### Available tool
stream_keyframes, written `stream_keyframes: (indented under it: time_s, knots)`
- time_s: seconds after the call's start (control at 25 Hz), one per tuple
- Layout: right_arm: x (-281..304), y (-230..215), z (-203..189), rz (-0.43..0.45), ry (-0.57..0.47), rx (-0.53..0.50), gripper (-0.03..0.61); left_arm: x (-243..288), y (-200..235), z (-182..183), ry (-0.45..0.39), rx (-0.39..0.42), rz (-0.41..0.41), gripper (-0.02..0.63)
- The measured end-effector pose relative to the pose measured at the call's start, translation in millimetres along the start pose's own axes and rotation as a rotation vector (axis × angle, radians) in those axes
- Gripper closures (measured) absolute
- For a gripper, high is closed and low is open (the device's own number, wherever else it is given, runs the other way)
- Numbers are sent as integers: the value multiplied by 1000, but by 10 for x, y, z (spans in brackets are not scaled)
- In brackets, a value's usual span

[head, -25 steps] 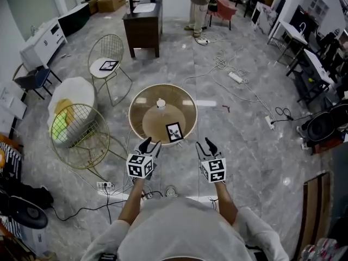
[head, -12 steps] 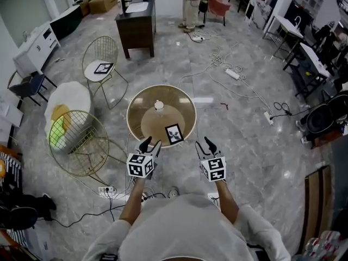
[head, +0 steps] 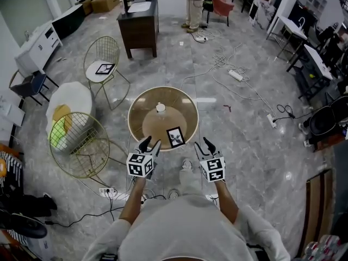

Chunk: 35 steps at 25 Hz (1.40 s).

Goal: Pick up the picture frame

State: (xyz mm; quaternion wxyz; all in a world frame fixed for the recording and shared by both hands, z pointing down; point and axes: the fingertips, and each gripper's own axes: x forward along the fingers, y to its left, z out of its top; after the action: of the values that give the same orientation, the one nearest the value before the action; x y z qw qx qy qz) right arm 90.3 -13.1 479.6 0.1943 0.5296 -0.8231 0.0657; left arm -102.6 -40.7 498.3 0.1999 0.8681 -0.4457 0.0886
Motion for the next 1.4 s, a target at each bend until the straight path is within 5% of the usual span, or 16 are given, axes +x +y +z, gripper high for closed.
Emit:
stream_keyframes:
  time_s: [0.64, 1.4]
  knots:
    - [852, -602, 204, 81, -4, 11, 414, 759, 289, 346, 24, -9, 72, 437]
    - [1961, -1138, 412, 260, 40, -13, 414, 1505, 762, 657, 26, -76, 255, 437]
